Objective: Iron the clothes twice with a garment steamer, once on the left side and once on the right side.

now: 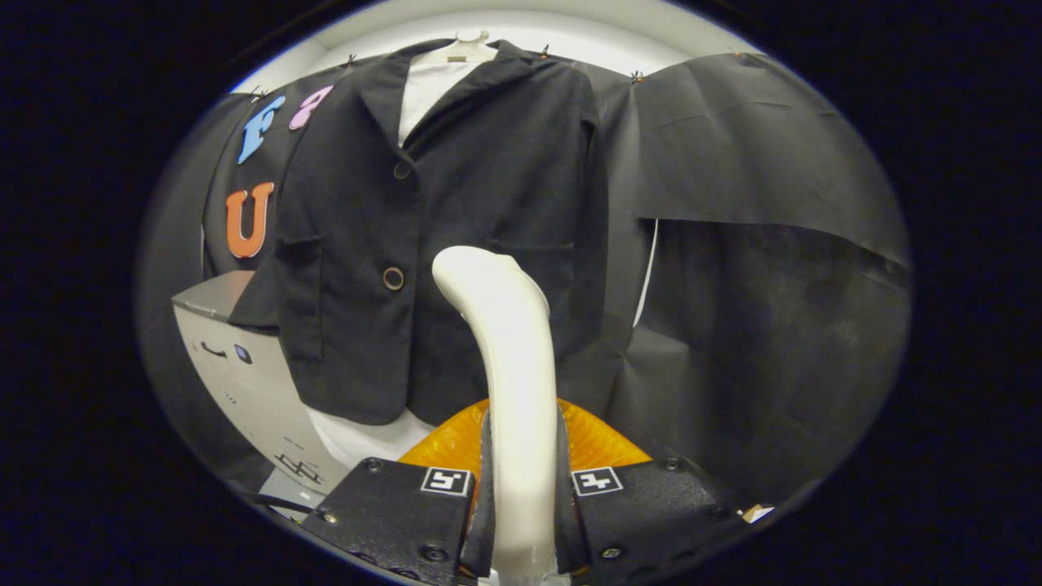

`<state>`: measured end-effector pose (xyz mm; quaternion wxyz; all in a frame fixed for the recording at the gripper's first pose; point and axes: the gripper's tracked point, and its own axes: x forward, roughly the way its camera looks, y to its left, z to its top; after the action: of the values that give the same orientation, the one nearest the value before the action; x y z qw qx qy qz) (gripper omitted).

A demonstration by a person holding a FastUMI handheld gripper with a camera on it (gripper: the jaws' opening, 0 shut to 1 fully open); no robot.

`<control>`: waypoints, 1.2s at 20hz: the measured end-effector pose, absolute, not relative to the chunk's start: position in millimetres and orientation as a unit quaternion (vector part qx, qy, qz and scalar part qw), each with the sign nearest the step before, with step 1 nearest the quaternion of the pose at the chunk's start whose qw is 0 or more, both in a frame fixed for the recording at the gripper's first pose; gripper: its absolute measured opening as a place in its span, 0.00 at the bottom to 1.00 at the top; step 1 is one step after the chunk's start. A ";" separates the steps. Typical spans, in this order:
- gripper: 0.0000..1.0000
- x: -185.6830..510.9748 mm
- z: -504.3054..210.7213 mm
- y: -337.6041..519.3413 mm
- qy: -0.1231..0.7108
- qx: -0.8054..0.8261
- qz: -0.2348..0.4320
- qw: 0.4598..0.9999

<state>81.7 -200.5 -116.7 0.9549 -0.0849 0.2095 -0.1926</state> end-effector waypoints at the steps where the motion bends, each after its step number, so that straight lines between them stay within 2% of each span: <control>1: 0.32 80.2 -124.4 -201.9 0.217 -0.086 -0.194 0.953; 16: 0.32 44.5 -210.3 -189.2 0.305 -0.089 -0.210 0.925; 24: 0.32 6.3 -165.0 -145.3 0.281 -0.074 -0.214 0.933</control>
<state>6.3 -145.3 -165.0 0.9327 -0.0740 0.2808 -0.2138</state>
